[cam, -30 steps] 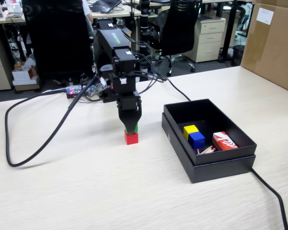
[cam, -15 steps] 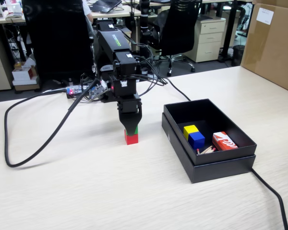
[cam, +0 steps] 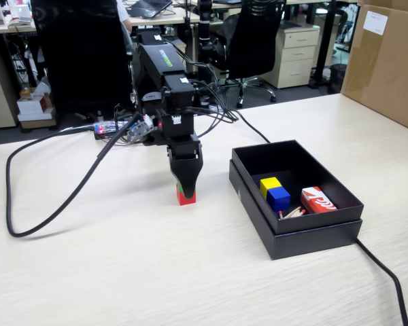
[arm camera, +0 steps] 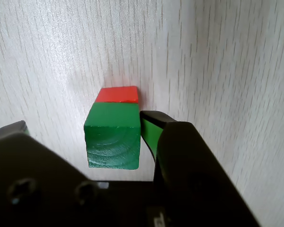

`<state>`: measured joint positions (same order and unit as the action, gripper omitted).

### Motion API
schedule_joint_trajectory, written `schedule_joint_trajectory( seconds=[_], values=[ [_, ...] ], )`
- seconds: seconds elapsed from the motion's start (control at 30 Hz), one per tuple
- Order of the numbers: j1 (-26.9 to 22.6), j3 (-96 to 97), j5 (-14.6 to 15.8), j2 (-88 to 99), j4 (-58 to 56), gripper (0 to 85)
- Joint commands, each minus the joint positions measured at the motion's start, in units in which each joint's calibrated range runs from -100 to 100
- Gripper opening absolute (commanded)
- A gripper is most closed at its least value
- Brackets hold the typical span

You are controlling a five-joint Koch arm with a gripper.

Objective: Put the green cube on top of the red cube

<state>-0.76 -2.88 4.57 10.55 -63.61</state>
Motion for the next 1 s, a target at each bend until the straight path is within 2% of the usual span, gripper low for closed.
schedule_joint_trajectory(
  seconds=[0.0,0.33,0.57,0.8,0.93,0.97],
  values=[
    [0.00,-0.75,-0.54,6.60,-0.11,47.7],
    [0.29,5.50,-2.74,30.47,0.24,48.5],
    [1.71,17.11,-5.52,50.21,7.84,48.1],
    [1.56,28.26,-5.13,64.66,9.74,48.5],
    [1.22,40.23,-3.91,71.66,16.14,48.4],
    [0.98,47.75,-3.03,73.96,21.92,48.3]
  ],
)
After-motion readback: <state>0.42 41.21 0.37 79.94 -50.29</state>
